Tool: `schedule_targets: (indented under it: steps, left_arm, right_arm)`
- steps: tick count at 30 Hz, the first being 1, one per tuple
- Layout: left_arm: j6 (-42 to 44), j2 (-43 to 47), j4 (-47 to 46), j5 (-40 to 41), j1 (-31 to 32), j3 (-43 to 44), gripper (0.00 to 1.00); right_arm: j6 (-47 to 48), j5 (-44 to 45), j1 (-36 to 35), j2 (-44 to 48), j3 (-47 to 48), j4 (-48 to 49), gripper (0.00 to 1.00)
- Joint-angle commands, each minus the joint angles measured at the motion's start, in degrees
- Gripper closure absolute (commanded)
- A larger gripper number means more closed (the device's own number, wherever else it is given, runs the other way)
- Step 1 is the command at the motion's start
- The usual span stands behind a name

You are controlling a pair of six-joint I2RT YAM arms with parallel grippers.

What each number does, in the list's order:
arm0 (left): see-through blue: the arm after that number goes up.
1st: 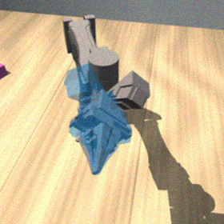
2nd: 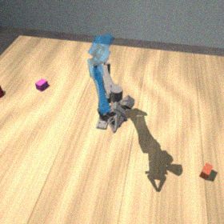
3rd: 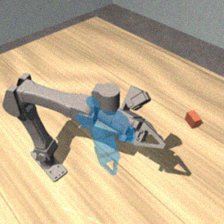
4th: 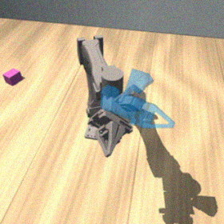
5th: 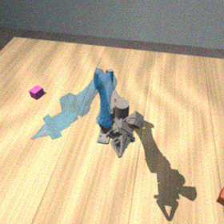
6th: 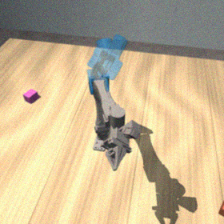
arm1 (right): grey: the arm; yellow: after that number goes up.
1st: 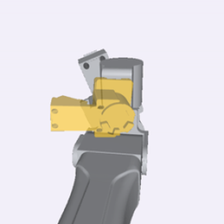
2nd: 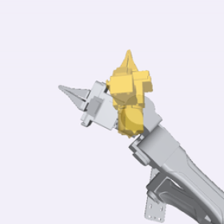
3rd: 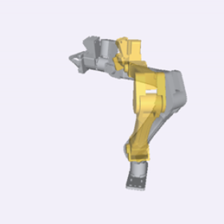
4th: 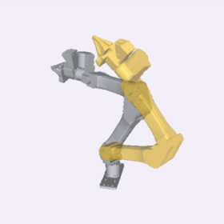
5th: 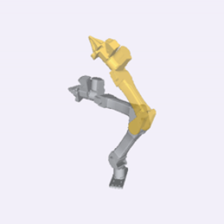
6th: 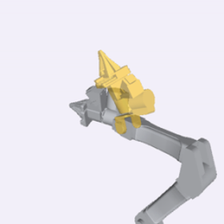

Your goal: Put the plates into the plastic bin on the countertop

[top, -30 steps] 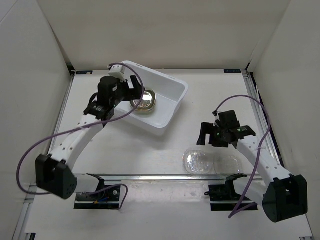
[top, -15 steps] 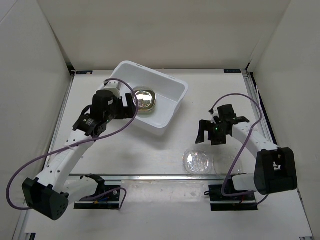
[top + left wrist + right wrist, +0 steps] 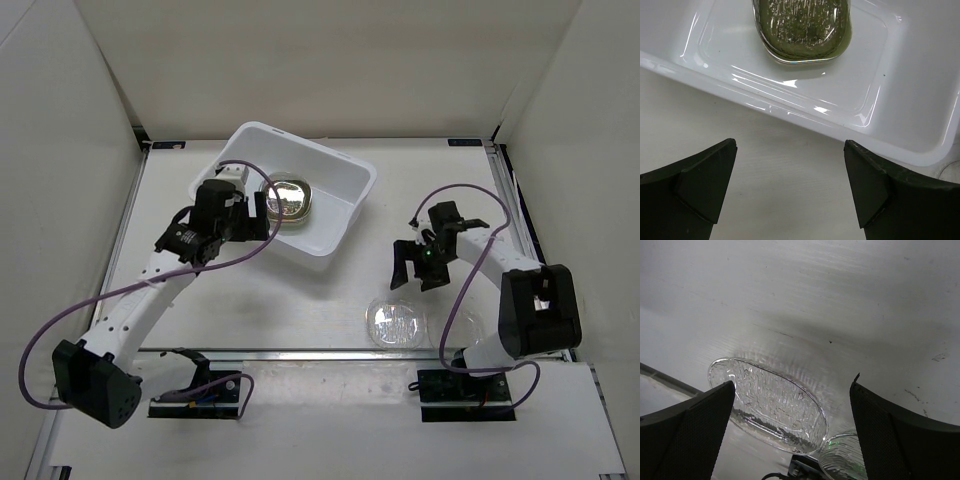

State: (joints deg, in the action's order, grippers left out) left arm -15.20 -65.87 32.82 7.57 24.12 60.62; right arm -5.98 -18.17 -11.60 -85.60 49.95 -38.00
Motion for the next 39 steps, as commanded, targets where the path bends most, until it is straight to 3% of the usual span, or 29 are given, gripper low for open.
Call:
schedule_targets:
  steps: [1, 14, 23, 29, 33, 38, 39]
  left_arm:
    - [1.8, -0.6, 0.2, 2.4, 0.1, 2.4, 0.01]
    - [6.2, -6.6, 1.5, 4.7, 0.0, 6.1, 0.01]
    - [7.5, -10.1, 2.0, 8.2, 0.1, 8.4, 0.01]
    - [7.0, -10.3, 2.0, 9.1, 0.1, 8.5, 0.01]
    - [6.2, -8.8, 2.0, 10.2, 0.0, 8.5, 0.01]
    - [5.5, -6.6, 2.0, 11.6, 0.0, 8.4, 0.01]
    - [5.4, -6.2, 2.0, 12.0, 0.0, 8.3, 0.01]
  right_arm:
    - [4.9, 0.9, -0.4, -1.1, 3.0, -4.7, 0.03]
    - [12.7, 0.7, -0.7, -6.5, 4.7, -8.8, 0.05]
    - [14.4, 3.2, -5.1, -10.7, 4.4, -9.1, 0.16]
    - [14.6, 3.0, -6.3, -13.2, 4.8, -9.5, 0.37]
    - [14.6, 3.1, -6.5, -12.0, 4.7, -9.3, 0.57]
    - [13.9, 4.5, -6.7, -10.7, 4.8, -8.8, 1.0]
    - [13.9, 4.3, -6.7, -10.0, 5.1, -8.8, 1.0]
